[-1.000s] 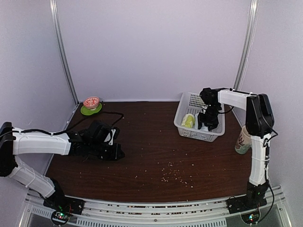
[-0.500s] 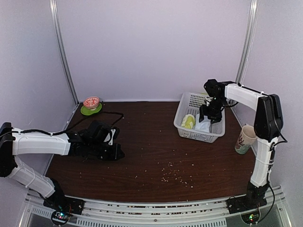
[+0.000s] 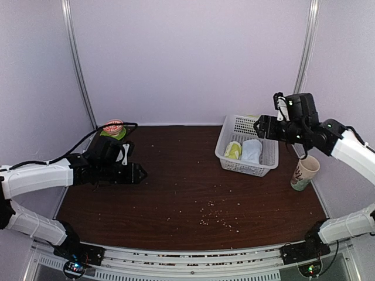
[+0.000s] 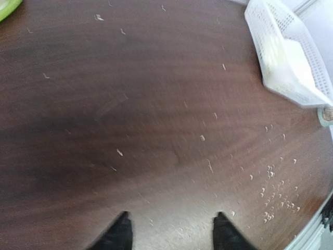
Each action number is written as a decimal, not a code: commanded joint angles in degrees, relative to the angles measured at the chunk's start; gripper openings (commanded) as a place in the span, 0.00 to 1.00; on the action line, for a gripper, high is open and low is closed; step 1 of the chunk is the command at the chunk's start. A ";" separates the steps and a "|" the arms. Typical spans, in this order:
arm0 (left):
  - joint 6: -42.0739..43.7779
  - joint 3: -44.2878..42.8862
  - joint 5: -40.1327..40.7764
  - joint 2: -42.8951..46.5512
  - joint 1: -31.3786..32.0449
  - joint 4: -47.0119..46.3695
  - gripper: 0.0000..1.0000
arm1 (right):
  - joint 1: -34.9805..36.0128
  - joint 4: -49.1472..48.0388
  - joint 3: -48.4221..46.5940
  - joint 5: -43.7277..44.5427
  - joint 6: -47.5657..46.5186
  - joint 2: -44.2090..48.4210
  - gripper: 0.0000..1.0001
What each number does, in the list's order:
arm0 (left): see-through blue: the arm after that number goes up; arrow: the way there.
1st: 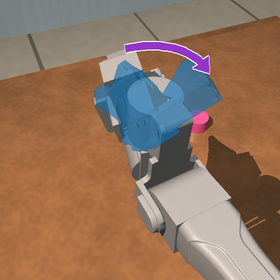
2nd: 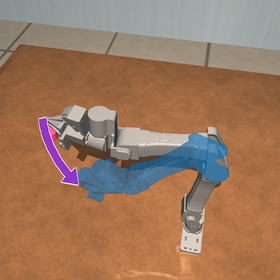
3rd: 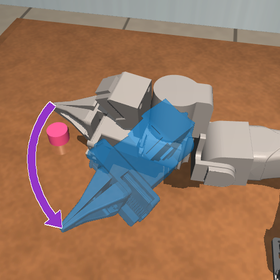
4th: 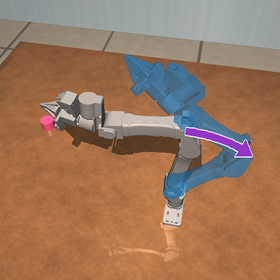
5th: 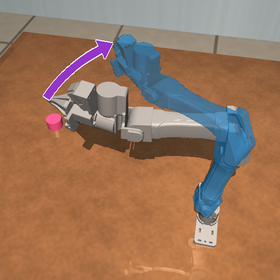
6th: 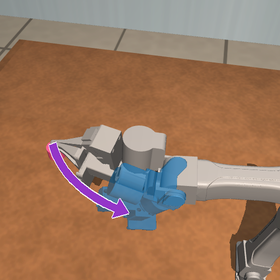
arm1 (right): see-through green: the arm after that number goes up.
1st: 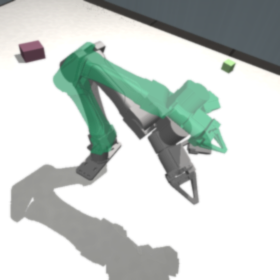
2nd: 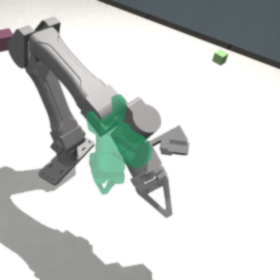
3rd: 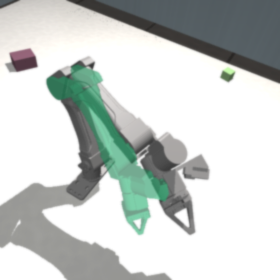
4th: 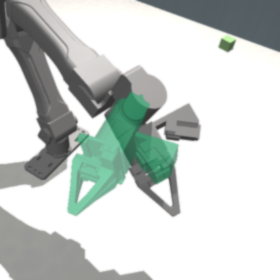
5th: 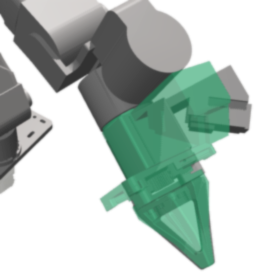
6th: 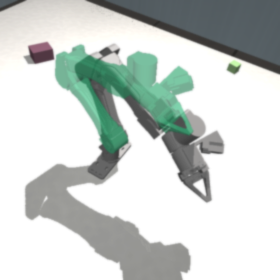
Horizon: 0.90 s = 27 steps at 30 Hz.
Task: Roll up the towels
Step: Move the storage box to the center of the board.
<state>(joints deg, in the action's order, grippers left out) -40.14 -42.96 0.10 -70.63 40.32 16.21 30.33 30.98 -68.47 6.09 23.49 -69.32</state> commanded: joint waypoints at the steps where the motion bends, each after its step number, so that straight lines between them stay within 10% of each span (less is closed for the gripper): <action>1: 2.49 -3.61 3.09 3.74 -6.26 1.41 0.67 | 5.08 -7.87 12.24 16.74 2.93 10.30 0.98; 4: 0.37 -2.67 6.04 6.52 -13.13 1.09 0.97 | 5.69 -10.87 21.52 18.79 7.81 17.16 1.00; 9: -0.10 -1.79 -2.85 9.67 -27.26 0.51 0.98 | 4.57 -17.77 35.26 14.74 12.23 25.98 1.00; 16: 15.19 -11.18 3.54 10.29 -27.57 15.28 0.98 | 4.57 -21.04 40.39 10.86 8.55 28.38 1.00; 27: 18.31 -5.52 5.34 19.41 -27.57 10.26 0.96 | 9.84 -29.96 43.12 -1.13 9.98 15.04 0.91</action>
<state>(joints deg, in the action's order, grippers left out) -23.40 -49.43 4.78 -51.59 12.75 28.77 38.65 5.19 -25.36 7.79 31.51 -49.50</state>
